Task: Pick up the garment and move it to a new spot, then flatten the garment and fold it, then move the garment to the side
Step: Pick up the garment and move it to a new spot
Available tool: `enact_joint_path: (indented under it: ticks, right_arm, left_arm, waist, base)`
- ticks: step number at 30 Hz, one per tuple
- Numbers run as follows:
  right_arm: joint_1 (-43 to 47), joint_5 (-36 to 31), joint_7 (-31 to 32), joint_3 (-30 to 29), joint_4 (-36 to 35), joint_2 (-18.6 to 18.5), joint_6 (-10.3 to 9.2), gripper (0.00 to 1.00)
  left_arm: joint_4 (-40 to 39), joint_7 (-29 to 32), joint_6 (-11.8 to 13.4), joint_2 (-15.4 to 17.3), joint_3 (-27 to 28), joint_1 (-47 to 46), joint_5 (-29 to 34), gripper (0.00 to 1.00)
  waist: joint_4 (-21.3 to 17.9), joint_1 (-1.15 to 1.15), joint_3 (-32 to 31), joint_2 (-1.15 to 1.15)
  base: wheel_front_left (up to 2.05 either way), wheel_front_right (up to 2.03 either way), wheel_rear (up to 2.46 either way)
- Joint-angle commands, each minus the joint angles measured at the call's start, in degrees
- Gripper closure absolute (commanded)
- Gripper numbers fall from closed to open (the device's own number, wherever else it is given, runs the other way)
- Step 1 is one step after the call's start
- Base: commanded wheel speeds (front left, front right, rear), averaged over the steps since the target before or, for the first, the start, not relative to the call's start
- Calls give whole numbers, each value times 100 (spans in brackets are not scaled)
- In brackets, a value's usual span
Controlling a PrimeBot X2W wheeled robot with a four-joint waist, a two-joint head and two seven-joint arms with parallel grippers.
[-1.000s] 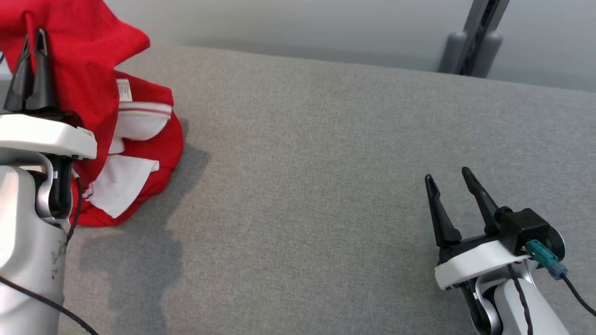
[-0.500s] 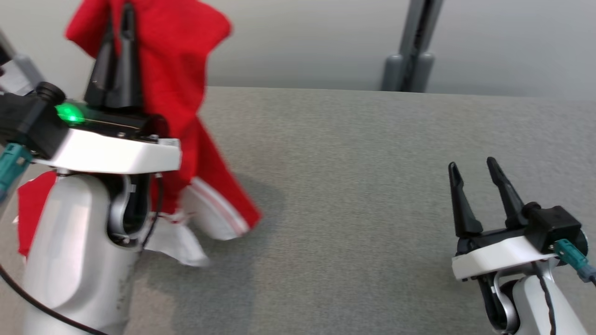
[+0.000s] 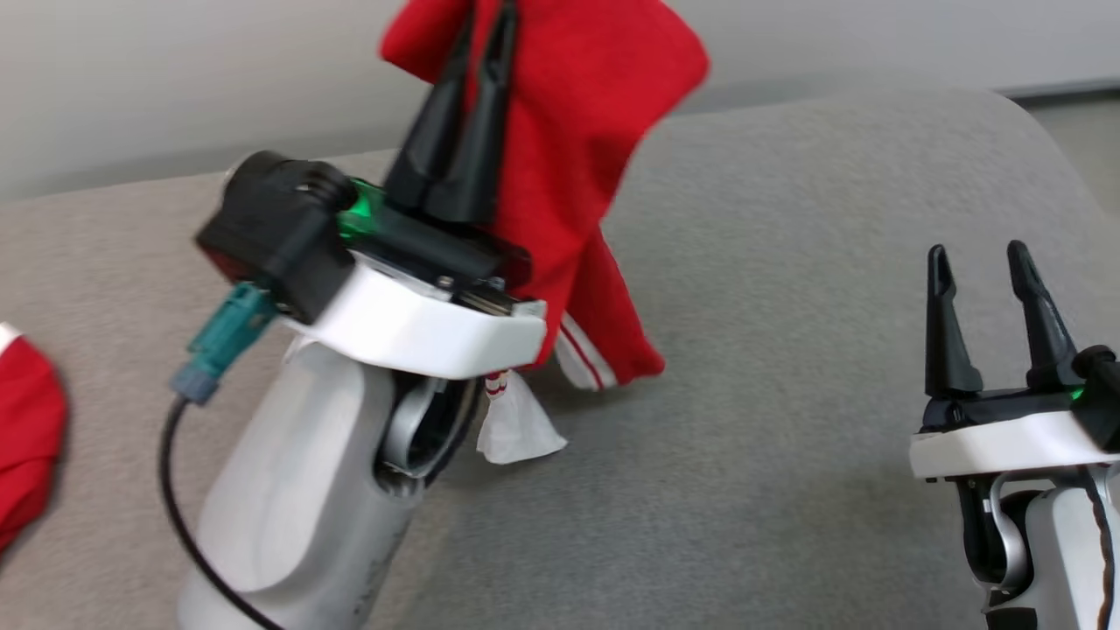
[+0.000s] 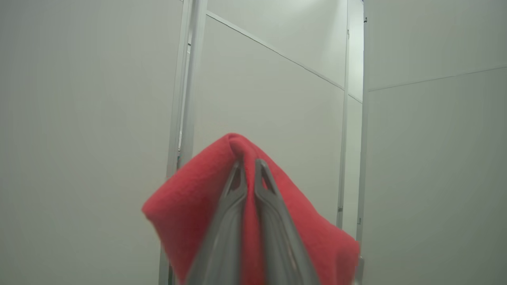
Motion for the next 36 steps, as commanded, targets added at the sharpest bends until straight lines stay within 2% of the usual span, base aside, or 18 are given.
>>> enact_joint_path:
  ticks: [1, 8, 15, 22, 24, 25, 30, 36]
  right_arm:
    - [-66, -22, -17, -40, -35, 7, 3, 0]
    - [-107, 79, -17, -138, -204, 93, 3, 0]
    - [-109, 353, -17, -65, -248, 108, 2, 0]
    - [-116, 592, -17, 26, -250, 107, 2, 0]
    - [-133, 621, -17, 63, -237, 108, 3, 0]
    - [-147, 622, -17, 78, -232, 109, 2, 0]
    - [-172, 540, -17, 51, -207, 106, 3, 0]
    - [-183, 360, -18, -2, -175, 102, 2, 0]
  left_arm:
    - [44, -48, 79, 19, -126, -124, 7, 100]
    - [674, -255, 352, -7, -933, -663, 274, 100]
    - [1625, -391, 578, -4, -1321, -998, 562, 100]
    - [3225, -298, 448, -5, -1831, -1093, 637, 100]
    - [3598, -258, 410, -4, -1935, -1109, 629, 6]
    - [3733, -232, 370, -4, -1982, -1117, 580, 0]
    - [3985, -407, 399, -6, -2021, -1225, 332, 0]
    - [3810, -544, 486, -6, -1955, -1287, 39, 0]
  waist:
    - [-469, 0, 315, 0]
    - [-1261, 0, 850, 0]
    - [-1723, 0, 1168, 0]
    - [-1936, 0, 1368, 0]
    - [-1925, 0, 1389, 0]
    - [-1907, 0, 1393, 0]
    - [-1660, 0, 1319, 0]
    - [-1191, 0, 1029, 0]
  base:
    - [0, 0, 0]
    - [0, 0, 0]
    - [0, 0, 0]
    - [0, 0, 0]
    - [0, 0, 0]
    - [0, 0, 0]
    - [0, 0, 0]
    - [0, 0, 0]
